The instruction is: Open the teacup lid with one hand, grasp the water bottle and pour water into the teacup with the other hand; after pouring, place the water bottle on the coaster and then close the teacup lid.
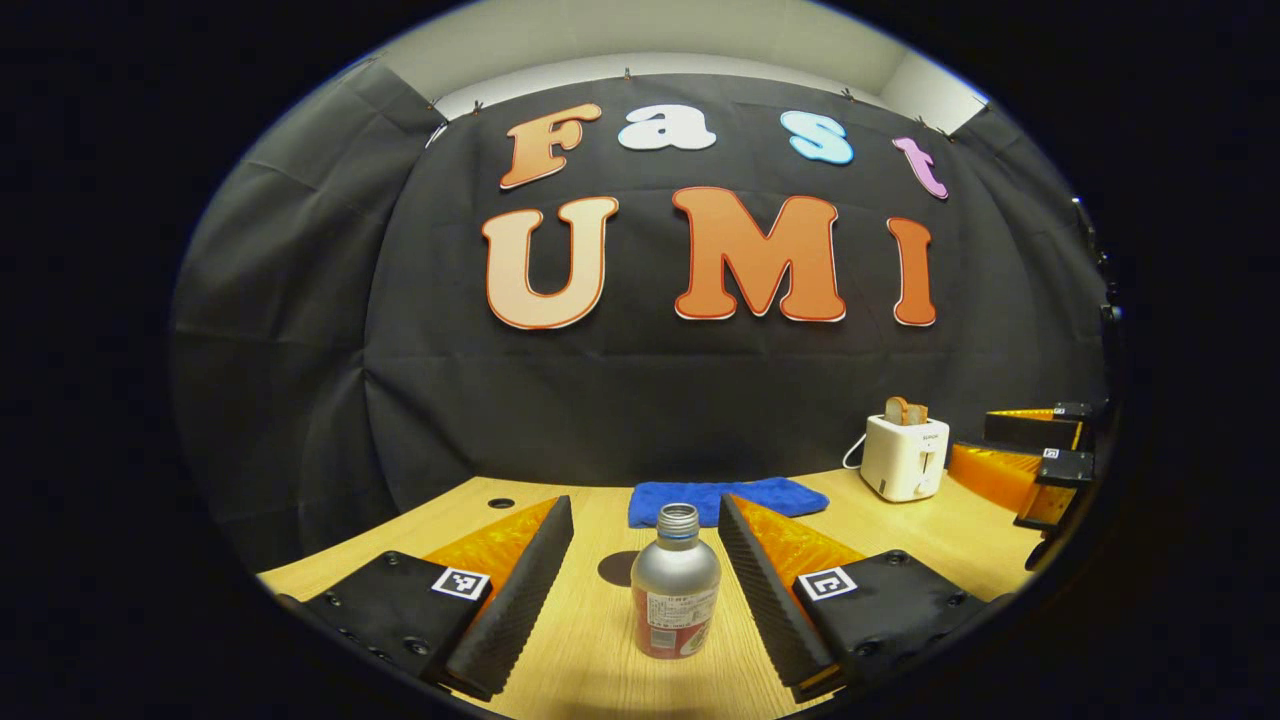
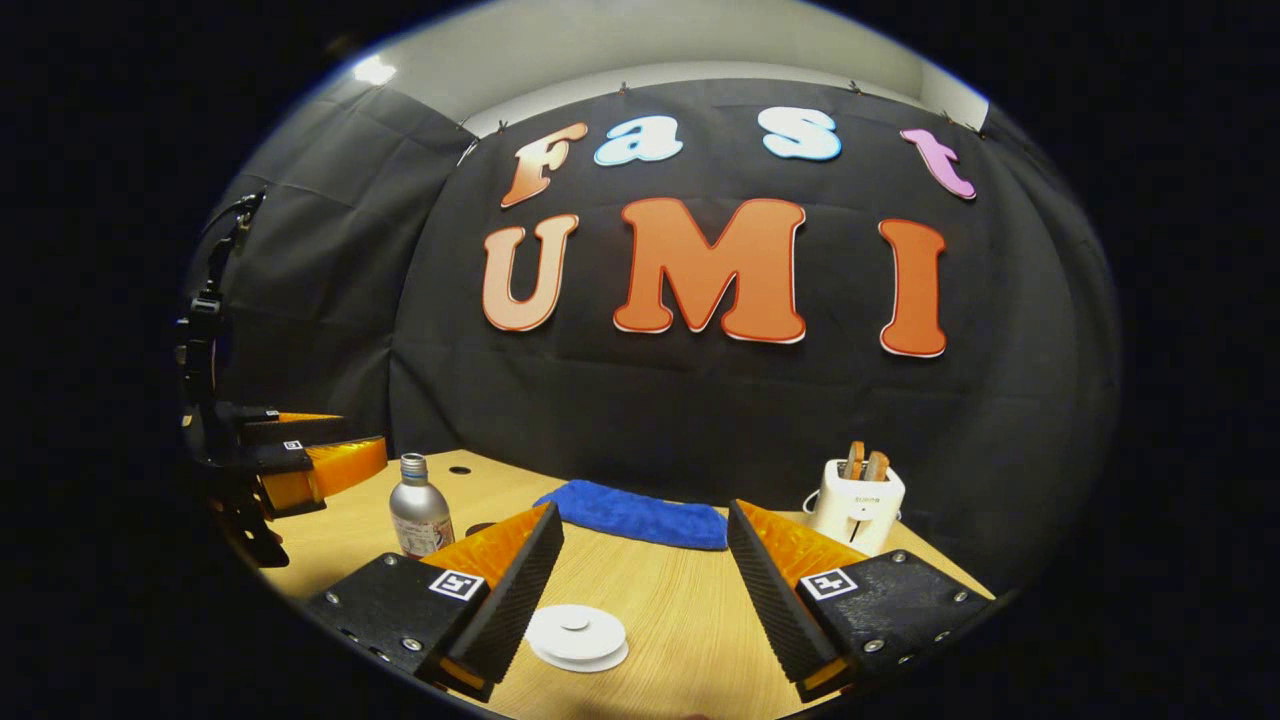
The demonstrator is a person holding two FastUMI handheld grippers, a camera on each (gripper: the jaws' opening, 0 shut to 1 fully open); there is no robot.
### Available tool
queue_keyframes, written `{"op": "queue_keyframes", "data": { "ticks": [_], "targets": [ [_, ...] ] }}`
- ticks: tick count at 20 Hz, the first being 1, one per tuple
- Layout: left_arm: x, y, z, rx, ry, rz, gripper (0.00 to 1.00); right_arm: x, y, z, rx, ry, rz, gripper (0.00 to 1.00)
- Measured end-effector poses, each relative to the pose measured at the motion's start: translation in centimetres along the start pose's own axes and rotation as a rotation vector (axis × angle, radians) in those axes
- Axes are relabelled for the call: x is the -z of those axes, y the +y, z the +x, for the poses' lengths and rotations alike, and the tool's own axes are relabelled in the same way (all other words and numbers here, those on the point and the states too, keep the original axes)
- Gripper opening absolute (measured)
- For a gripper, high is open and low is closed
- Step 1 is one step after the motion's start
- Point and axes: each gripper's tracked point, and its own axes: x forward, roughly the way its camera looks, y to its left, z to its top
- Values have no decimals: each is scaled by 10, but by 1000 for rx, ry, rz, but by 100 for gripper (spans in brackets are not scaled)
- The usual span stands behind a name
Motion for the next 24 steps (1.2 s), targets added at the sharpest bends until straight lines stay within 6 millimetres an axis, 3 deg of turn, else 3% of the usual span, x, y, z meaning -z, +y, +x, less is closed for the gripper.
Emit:
{"op": "queue_keyframes", "data": {
  "ticks": [5,9,10,13,18,24],
  "targets": [
    [31,-3,8,14,42,24,94,38,17,11,-59,103,15,96],
    [60,-9,13,33,108,16,96,69,27,16,-91,177,17,96],
    [66,-8,15,29,120,22,96,76,30,18,-97,195,14,90],
    [78,-10,19,33,151,15,96,95,38,21,-119,244,-5,84],
    [99,-10,24,37,202,-12,97,114,49,21,-146,285,-47,84],
    [121,-13,33,49,258,-34,96,129,60,29,-177,313,-50,65]
  ]
}}
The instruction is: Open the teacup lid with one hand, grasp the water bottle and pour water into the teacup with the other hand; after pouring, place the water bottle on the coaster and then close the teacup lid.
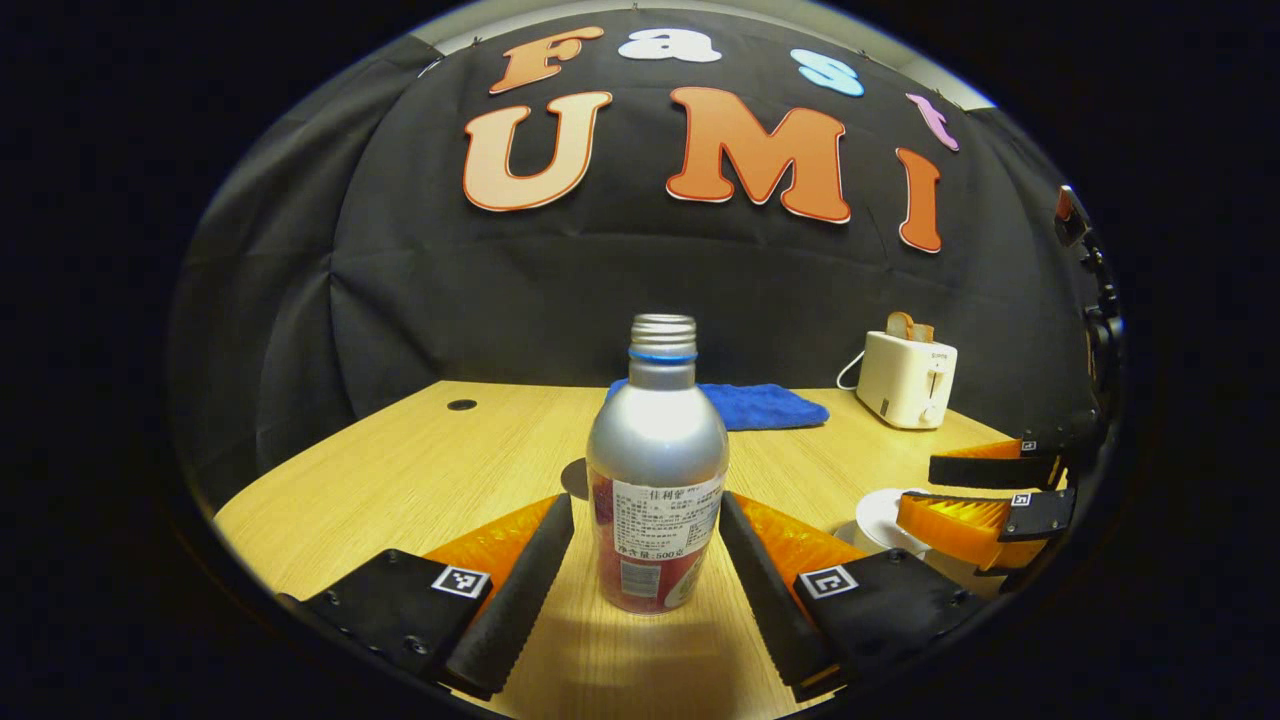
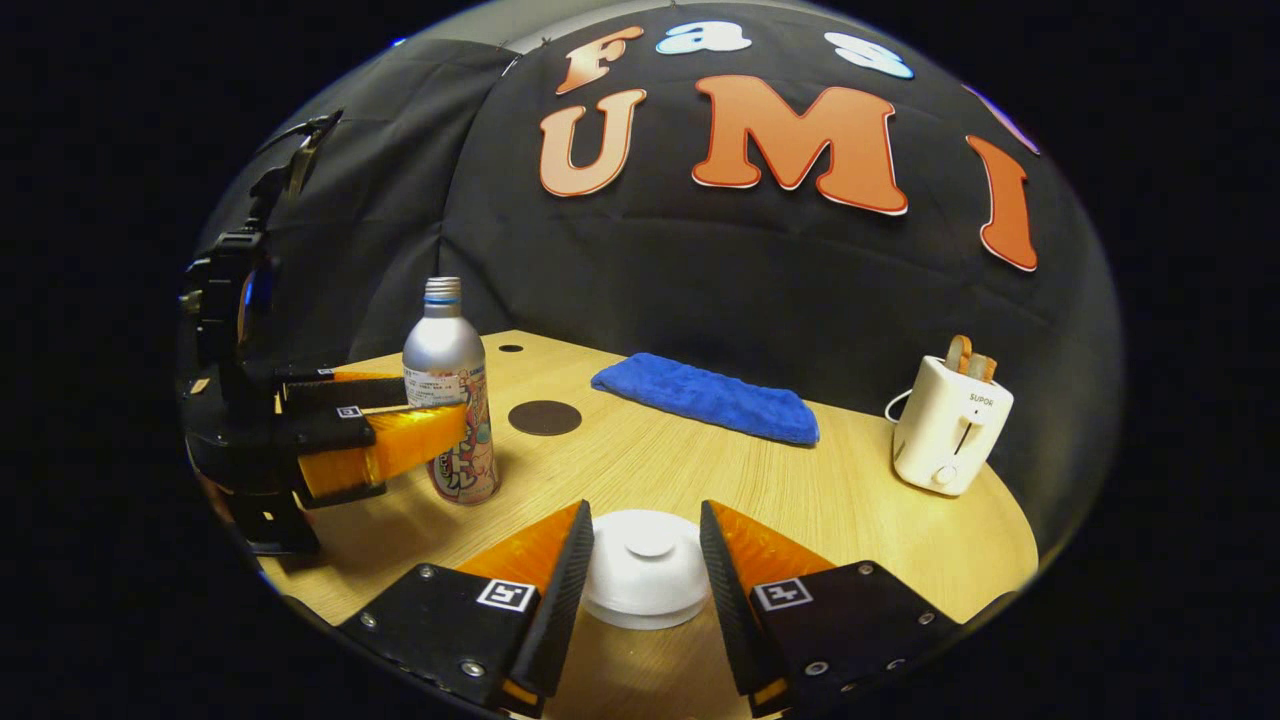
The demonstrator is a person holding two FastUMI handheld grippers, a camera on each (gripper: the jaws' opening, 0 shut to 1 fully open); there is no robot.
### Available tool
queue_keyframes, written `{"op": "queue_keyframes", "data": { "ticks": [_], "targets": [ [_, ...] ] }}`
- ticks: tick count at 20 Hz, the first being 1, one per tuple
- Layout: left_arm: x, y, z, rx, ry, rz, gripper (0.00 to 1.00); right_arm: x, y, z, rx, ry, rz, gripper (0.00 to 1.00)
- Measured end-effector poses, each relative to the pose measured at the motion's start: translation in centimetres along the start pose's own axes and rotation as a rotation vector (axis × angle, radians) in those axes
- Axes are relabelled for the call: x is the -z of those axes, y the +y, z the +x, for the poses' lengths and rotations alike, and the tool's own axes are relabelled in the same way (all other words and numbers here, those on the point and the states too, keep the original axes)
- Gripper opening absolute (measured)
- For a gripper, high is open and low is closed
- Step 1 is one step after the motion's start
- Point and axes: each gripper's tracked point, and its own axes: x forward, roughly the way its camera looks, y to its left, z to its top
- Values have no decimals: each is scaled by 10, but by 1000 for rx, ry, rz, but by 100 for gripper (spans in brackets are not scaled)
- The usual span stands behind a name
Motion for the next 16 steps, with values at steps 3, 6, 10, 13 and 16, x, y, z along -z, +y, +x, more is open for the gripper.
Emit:
{"op": "queue_keyframes", "data": {
  "ticks": [3,6,10,13,16],
  "targets": [
    [5,1,6,-6,23,-9,97,3,0,6,1,16,2,59],
    [11,0,9,-8,42,-26,94,4,4,8,-18,19,16,46],
    [15,1,13,-8,52,-28,96,3,3,10,-21,9,1,43],
    [15,3,18,-12,59,-26,97,2,2,14,-19,4,-3,30],
    [13,6,22,-14,57,-27,94,2,1,15,-20,5,2,25]
  ]
}}
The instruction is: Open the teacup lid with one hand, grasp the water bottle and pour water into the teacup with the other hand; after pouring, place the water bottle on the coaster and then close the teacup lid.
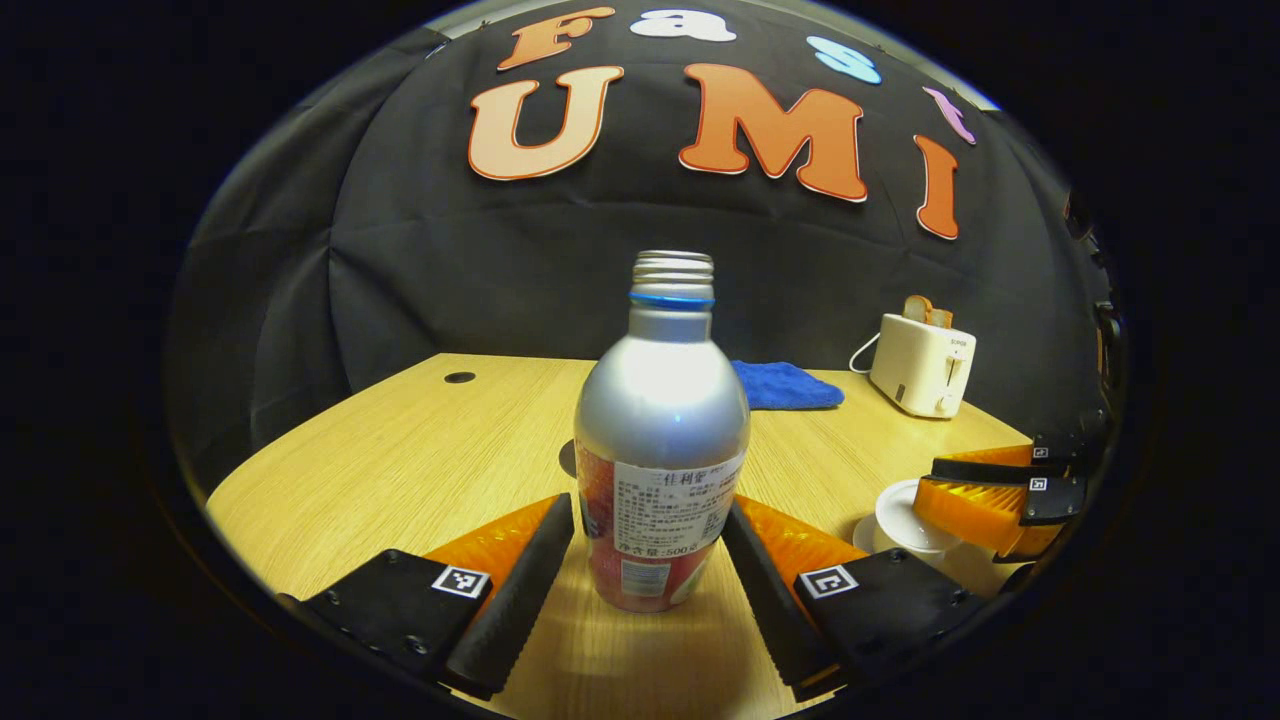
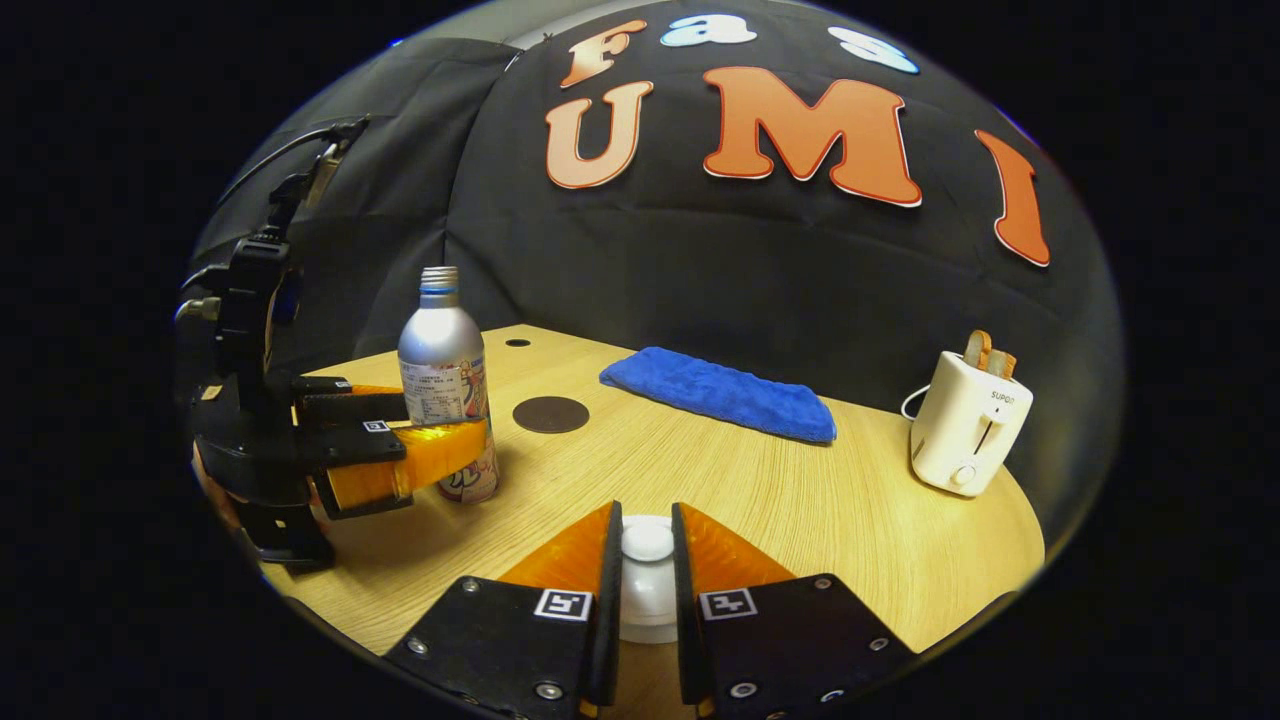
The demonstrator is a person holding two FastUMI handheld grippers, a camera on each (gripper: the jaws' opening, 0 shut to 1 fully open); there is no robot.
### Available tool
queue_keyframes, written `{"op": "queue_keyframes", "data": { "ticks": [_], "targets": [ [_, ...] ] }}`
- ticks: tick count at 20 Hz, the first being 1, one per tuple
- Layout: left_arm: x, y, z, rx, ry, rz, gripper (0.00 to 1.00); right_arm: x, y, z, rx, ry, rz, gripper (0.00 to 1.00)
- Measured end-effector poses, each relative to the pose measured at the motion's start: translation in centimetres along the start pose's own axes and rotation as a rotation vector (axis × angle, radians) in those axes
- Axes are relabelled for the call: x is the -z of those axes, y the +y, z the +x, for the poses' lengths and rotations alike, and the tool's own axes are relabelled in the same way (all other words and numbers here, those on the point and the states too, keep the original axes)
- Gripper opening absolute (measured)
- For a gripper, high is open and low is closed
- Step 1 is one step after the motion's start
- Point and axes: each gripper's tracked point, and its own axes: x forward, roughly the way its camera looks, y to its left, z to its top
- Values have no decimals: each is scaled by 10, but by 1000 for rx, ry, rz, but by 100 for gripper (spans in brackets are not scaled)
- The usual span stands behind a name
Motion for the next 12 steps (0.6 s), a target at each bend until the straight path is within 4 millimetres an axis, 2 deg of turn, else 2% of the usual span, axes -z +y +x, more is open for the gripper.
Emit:
{"op": "queue_keyframes", "data": {
  "ticks": [5,6,10,11,12],
  "targets": [
    [0,3,4,-1,4,8,99,-8,-9,-3,19,-10,36,23],
    [0,3,4,-1,9,10,94,-12,-10,-5,21,-19,37,23],
    [1,1,11,5,22,21,97,-19,-16,-13,29,-43,33,23],
    [0,2,14,-2,16,22,91,-19,-18,-14,37,-43,30,23],
    [3,0,13,-1,21,23,93,-18,-18,-15,35,-43,27,23]
  ]
}}
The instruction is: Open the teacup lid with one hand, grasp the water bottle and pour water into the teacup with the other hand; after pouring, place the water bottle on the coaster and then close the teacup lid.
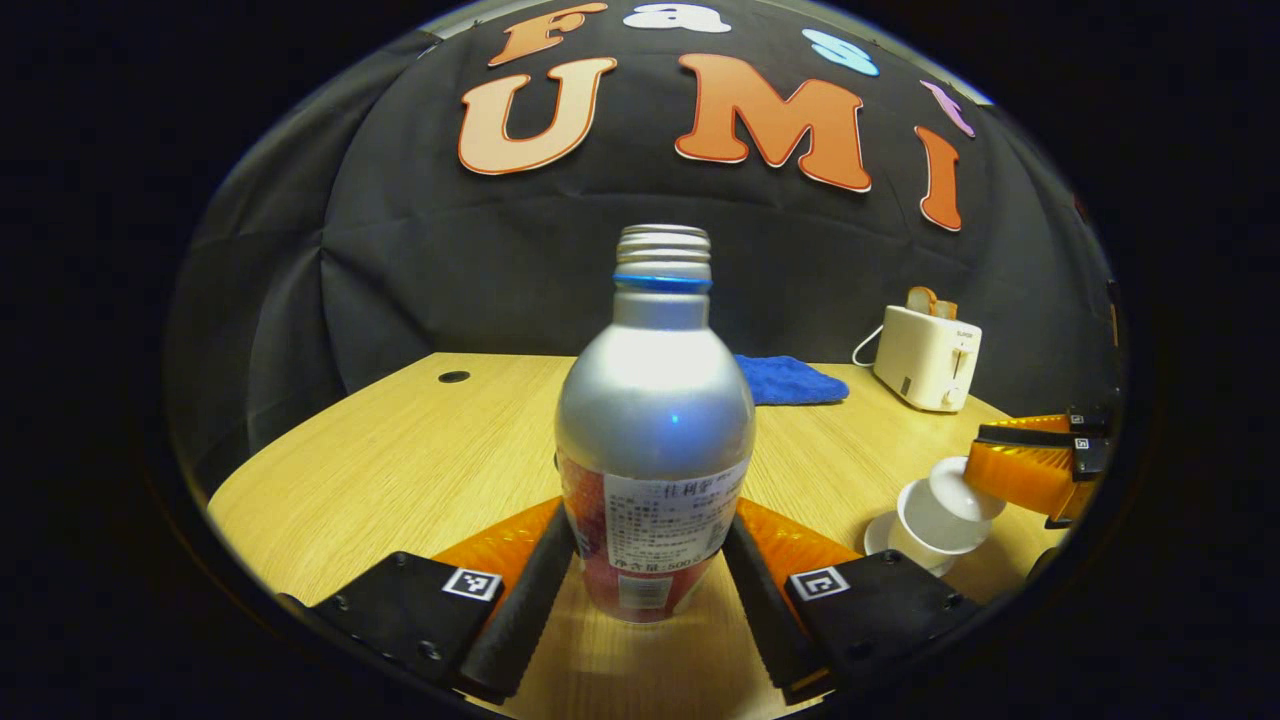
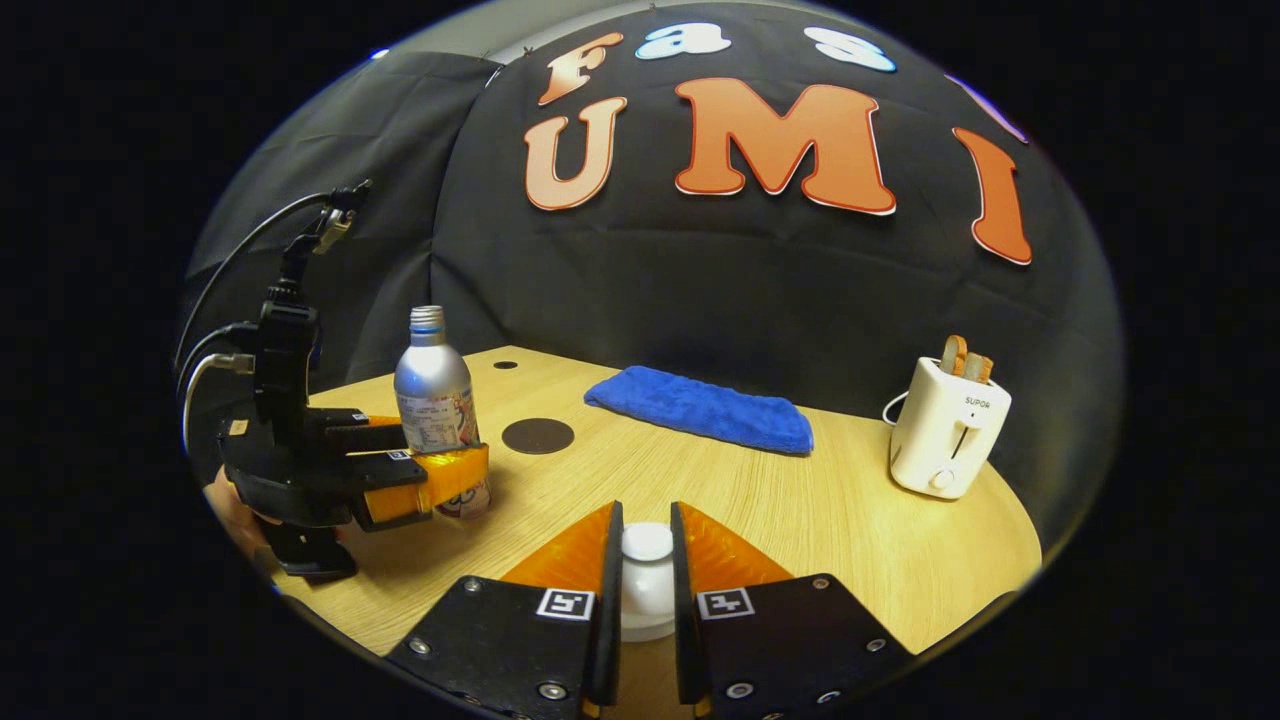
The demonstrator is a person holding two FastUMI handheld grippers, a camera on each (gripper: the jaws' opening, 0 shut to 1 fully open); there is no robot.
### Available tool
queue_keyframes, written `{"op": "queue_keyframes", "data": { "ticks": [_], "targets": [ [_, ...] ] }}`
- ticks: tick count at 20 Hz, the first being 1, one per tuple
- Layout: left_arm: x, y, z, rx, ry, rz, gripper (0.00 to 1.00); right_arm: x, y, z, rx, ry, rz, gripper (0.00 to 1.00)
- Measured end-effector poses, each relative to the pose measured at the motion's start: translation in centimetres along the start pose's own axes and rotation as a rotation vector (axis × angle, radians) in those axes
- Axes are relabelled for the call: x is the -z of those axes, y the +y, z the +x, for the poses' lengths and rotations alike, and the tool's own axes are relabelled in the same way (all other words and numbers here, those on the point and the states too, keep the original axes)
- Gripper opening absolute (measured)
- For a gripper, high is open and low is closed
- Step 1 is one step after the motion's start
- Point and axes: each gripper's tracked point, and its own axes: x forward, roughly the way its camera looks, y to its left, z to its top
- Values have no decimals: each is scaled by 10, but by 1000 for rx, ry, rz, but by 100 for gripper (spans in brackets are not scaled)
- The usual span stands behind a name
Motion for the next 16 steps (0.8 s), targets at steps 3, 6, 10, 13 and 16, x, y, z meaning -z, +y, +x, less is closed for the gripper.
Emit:
{"op": "queue_keyframes", "data": {
  "ticks": [3,6,10,13,16],
  "targets": [
    [-1,0,-1,4,-4,2,88,0,-1,-4,-2,-3,8,23],
    [-2,1,-2,1,2,10,84,-3,-3,-6,-3,-10,27,23],
    [-9,10,-5,-30,-7,63,79,-14,-9,-13,9,-43,38,23],
    [-16,20,-7,-68,0,172,80,-20,-18,-21,26,-59,37,23],
    [-25,24,-9,-97,-20,312,80,-26,-31,-30,48,-74,43,23]
  ]
}}
